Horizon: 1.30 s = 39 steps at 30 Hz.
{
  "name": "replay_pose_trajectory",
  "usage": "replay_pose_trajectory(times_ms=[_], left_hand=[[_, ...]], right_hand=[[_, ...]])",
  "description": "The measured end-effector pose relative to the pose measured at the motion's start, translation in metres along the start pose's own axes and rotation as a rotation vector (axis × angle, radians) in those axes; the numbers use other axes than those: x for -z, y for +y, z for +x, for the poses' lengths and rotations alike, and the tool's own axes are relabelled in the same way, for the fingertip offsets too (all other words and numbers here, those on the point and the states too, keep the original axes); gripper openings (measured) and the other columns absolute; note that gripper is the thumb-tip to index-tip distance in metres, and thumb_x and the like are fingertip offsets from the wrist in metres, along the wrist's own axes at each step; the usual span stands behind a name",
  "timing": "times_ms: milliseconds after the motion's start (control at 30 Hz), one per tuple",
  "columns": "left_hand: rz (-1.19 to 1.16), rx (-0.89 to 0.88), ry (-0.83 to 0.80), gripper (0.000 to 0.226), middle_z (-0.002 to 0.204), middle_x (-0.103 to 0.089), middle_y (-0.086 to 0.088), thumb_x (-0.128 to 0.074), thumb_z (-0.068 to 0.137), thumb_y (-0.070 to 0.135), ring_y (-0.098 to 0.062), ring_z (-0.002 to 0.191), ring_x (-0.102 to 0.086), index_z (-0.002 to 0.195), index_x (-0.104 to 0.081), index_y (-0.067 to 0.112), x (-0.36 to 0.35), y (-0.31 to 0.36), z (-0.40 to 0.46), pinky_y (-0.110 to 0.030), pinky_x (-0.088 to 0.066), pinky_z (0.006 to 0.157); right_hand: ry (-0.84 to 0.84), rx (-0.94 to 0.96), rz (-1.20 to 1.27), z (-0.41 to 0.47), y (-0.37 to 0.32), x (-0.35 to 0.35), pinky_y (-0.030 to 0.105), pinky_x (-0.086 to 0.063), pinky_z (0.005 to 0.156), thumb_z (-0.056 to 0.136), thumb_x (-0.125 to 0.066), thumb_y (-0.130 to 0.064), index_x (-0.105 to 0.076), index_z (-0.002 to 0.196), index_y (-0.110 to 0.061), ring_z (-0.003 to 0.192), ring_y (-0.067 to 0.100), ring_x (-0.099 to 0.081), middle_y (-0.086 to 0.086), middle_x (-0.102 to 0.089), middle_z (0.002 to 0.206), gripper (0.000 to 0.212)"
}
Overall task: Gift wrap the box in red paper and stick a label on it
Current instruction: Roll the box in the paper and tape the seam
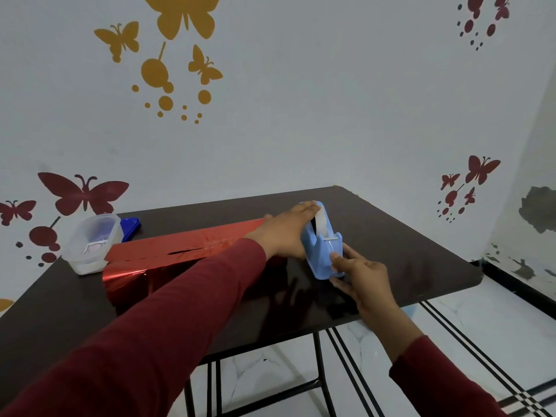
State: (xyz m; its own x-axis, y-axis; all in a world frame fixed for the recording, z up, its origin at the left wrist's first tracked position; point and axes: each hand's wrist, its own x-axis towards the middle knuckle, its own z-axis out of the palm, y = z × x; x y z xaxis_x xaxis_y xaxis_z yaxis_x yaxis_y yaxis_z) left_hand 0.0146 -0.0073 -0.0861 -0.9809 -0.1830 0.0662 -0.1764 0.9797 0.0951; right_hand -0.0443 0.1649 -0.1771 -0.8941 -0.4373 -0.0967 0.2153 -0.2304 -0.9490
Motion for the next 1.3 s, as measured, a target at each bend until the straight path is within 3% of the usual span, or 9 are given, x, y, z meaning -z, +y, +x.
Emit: replay_pose_trajectory(times_ms=[100,300,467,533,633,733,833,967,1300], left_hand=[[-0.035,-0.046,0.074,0.096,0.168,-0.013,0.016,-0.074,0.082,0.024,-0.011,0.152,-0.023,0.161,-0.021,0.034,0.009,0.006,-0.004,-0.061,-0.029,0.111],[-0.114,-0.125,0.127,0.08,0.151,-0.044,0.013,-0.071,0.078,0.017,-0.013,0.128,-0.051,0.15,-0.044,0.038,0.021,0.015,-0.012,-0.048,-0.044,0.105],[-0.266,-0.141,0.115,0.058,0.112,-0.06,0.023,-0.07,0.086,0.015,0.007,0.088,-0.057,0.141,-0.059,0.029,0.028,0.018,-0.023,-0.012,-0.042,0.079],[-0.317,-0.119,0.058,0.049,0.11,-0.066,0.023,-0.071,0.09,0.019,0.015,0.086,-0.056,0.137,-0.061,0.03,0.031,0.018,-0.03,-0.011,-0.043,0.084],[-0.449,-0.058,-0.099,0.039,0.112,-0.073,0.014,-0.068,0.096,0.036,0.002,0.103,-0.064,0.134,-0.064,0.033,0.033,0.021,-0.04,-0.023,-0.047,0.094],[-0.631,-0.018,-0.187,0.032,0.108,-0.077,0.008,-0.066,0.098,0.037,-0.004,0.099,-0.072,0.129,-0.068,0.027,0.029,0.023,-0.052,-0.019,-0.048,0.076],[-0.764,-0.047,-0.06,0.021,0.091,-0.079,0.003,-0.072,0.095,0.017,-0.008,0.083,-0.074,0.115,-0.076,0.013,0.025,0.021,-0.061,-0.011,-0.049,0.069],[-0.724,-0.055,0.136,0.013,0.081,-0.079,-0.001,-0.081,0.087,0.015,-0.006,0.074,-0.072,0.1,-0.082,0.016,0.029,0.007,-0.081,-0.02,-0.056,0.08],[-0.615,0.244,0.588,0.007,0.071,-0.076,0.013,-0.081,0.086,0.022,0.0,0.072,-0.072,0.092,-0.083,0.023,0.046,-0.055,-0.156,-0.012,-0.054,0.075]], right_hand=[[-0.035,0.024,-0.01,0.003,0.0,0.004,0.043,-0.062,0.089,0.085,-0.082,-0.013,-0.083,0.083,-0.008,0.101,0.022,-0.076,-0.012,-0.074,0.122,0.005],[-0.051,0.152,-0.203,-0.003,0.008,0.013,0.043,-0.06,0.092,0.081,-0.086,-0.015,-0.072,0.074,0.009,0.104,0.016,-0.075,-0.017,-0.072,0.125,0.028],[-0.04,0.255,-0.207,-0.021,0.006,0.019,0.04,-0.055,0.1,0.081,-0.085,-0.026,-0.083,0.074,-0.014,0.118,0.009,-0.066,-0.009,-0.07,0.131,0.014],[-0.032,0.325,-0.236,-0.029,0.002,0.021,0.036,-0.052,0.1,0.08,-0.085,-0.027,-0.084,0.075,-0.018,0.117,0.005,-0.066,-0.011,-0.072,0.126,0.01],[-0.068,0.39,-0.269,-0.039,-0.007,0.022,0.03,-0.051,0.095,0.077,-0.085,-0.031,-0.084,0.075,-0.018,0.113,0.003,-0.067,-0.013,-0.075,0.117,0.013],[-0.116,0.445,-0.333,-0.048,-0.013,0.019,0.034,-0.052,0.094,0.069,-0.082,-0.043,-0.083,0.073,-0.019,0.113,0.008,-0.068,-0.01,-0.076,0.112,0.025],[-0.149,0.438,-0.365,-0.05,-0.017,0.015,0.034,-0.055,0.089,0.071,-0.081,-0.04,-0.082,0.073,-0.017,0.102,0.009,-0.07,-0.005,-0.077,0.101,0.023],[-0.271,0.299,-0.426,-0.059,-0.031,-0.001,0.031,-0.052,0.072,0.078,-0.076,-0.044,-0.082,0.078,-0.015,0.08,0.014,-0.069,0.002,-0.077,0.081,0.029],[-0.6,0.059,-0.728,-0.049,-0.071,-0.106,0.03,-0.053,0.077,0.091,-0.077,-0.026,-0.08,0.095,-0.029,0.078,0.009,-0.069,-0.004,-0.078,0.086,0.005]])
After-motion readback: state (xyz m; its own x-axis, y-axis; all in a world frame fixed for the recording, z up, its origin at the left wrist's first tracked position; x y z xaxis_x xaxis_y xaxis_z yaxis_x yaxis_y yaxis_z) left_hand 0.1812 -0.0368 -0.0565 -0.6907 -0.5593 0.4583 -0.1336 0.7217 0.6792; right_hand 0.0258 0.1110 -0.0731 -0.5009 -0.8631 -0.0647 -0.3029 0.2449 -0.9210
